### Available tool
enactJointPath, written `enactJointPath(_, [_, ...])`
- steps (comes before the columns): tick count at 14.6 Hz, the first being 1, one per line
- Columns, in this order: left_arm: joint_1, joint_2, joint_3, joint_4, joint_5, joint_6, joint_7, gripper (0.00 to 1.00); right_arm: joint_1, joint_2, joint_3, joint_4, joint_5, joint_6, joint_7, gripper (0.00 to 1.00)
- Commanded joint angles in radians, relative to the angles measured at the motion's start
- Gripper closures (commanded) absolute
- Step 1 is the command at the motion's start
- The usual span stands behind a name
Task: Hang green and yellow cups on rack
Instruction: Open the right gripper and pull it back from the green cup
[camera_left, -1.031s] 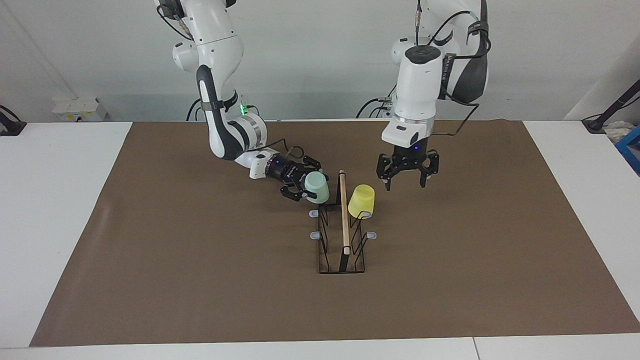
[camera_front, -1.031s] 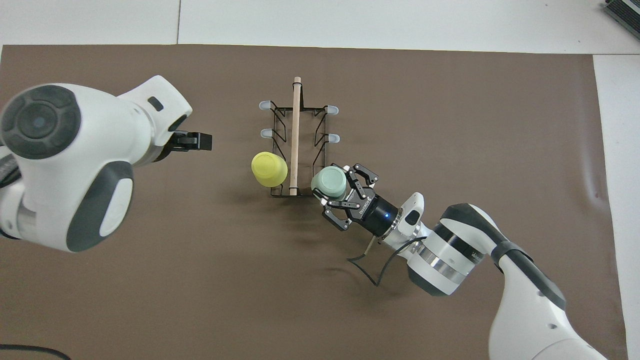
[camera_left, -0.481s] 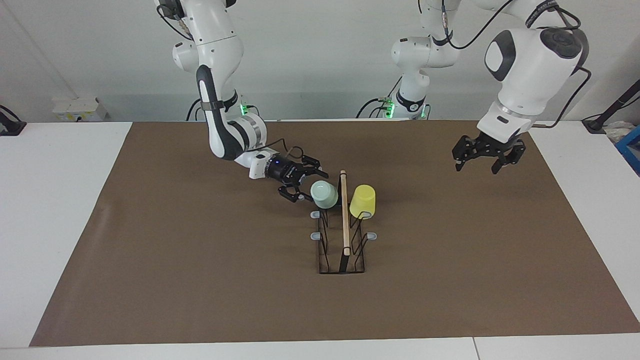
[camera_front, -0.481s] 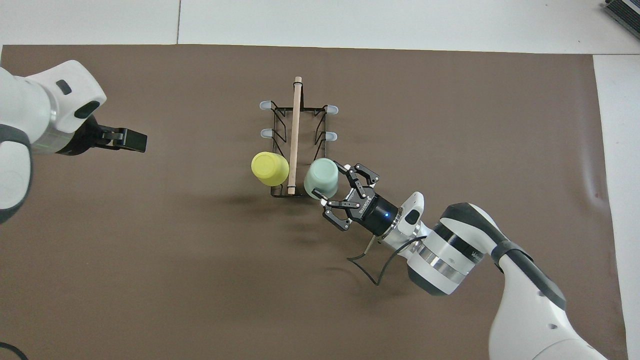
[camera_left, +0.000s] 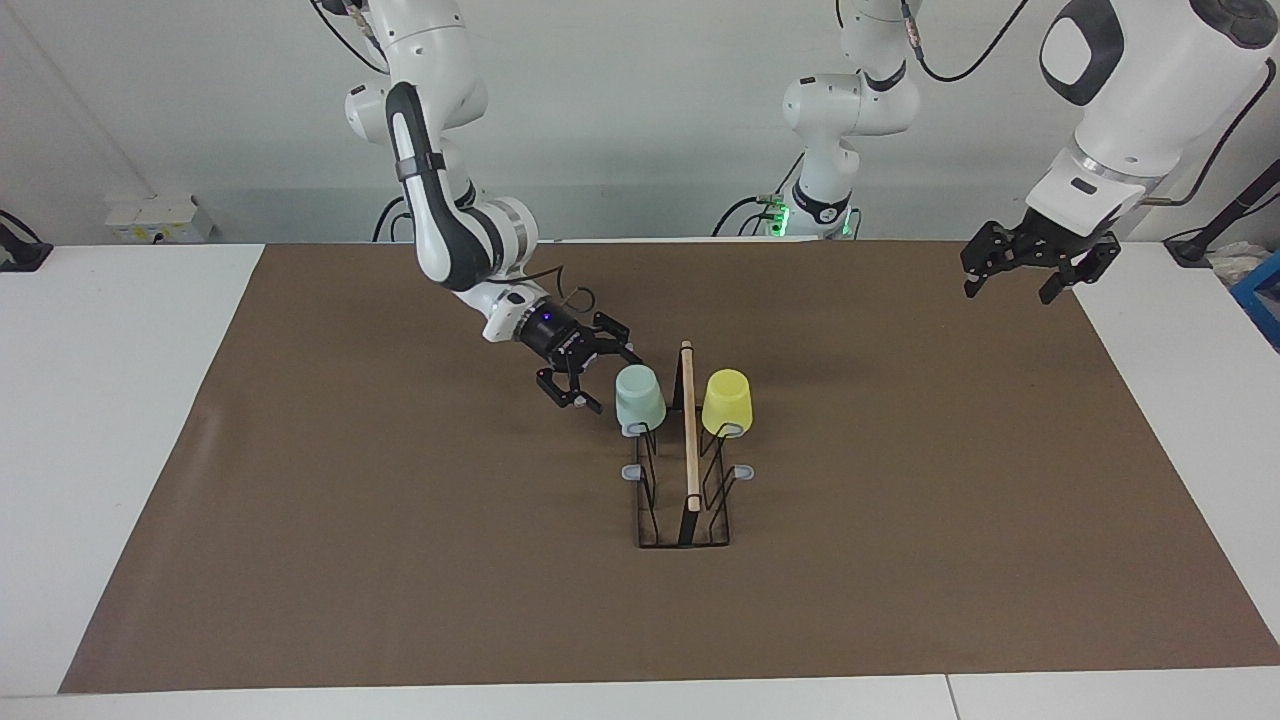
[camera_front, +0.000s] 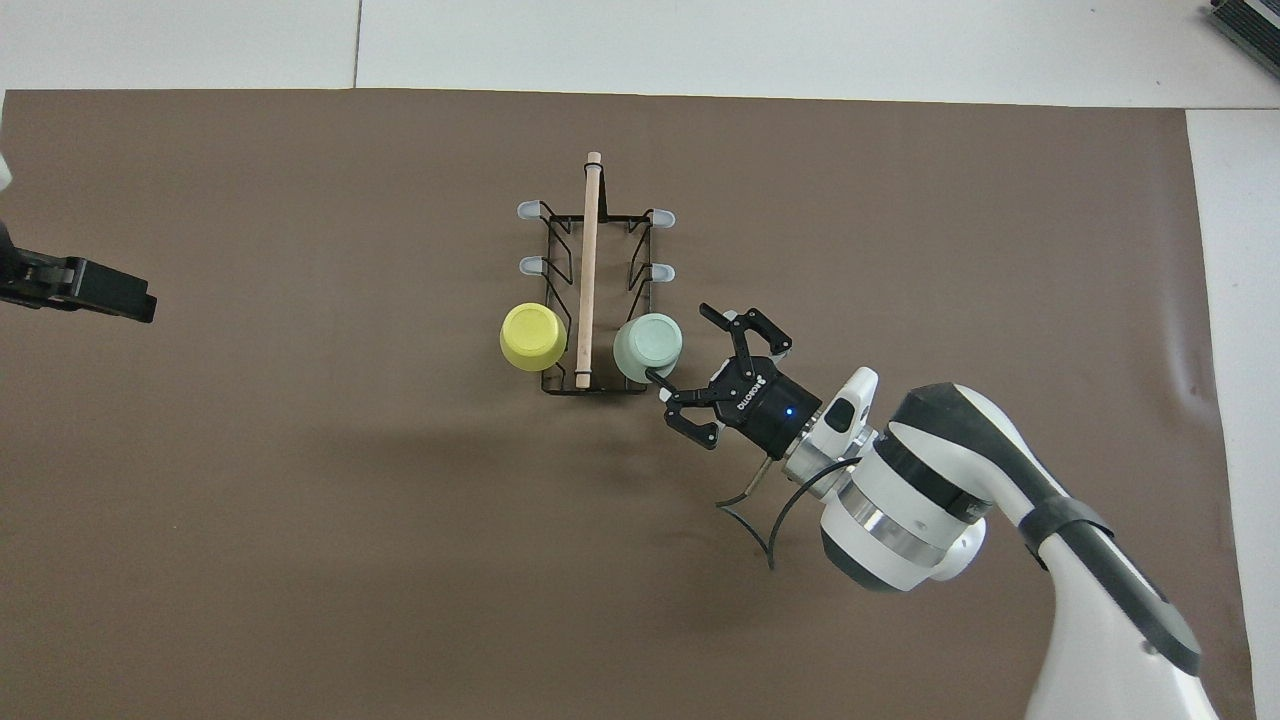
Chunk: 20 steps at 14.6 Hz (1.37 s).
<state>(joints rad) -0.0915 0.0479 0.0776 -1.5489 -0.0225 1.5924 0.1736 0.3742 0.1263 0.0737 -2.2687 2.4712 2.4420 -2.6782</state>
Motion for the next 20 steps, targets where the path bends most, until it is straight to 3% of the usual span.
enactJointPath(1, [0.013, 0.001, -0.009, 0.019, -0.002, -0.034, 0.02, 0.0, -0.011, -0.051, 0.001, -0.002, -0.099, 0.052, 0.046, 0.0])
enactJointPath(4, [0.03, -0.013, -0.022, 0.016, 0.001, -0.031, 0.026, 0.0, -0.035, -0.082, -0.006, 0.009, -0.266, 0.092, 0.113, 0.0])
enactJointPath(8, [0.032, -0.043, -0.036, -0.005, -0.002, -0.034, 0.017, 0.0, -0.19, -0.096, 0.0, 0.109, -0.75, 0.074, 0.219, 0.0])
enactJointPath(12, [0.023, -0.069, -0.038, -0.043, -0.001, -0.034, -0.017, 0.0, -0.326, -0.106, -0.006, 0.201, -1.176, -0.124, 0.46, 0.0])
enactJointPath(20, [0.015, -0.08, -0.038, -0.053, 0.013, -0.043, -0.059, 0.0, -0.448, -0.132, -0.008, 0.336, -1.66, -0.441, 0.794, 0.0])
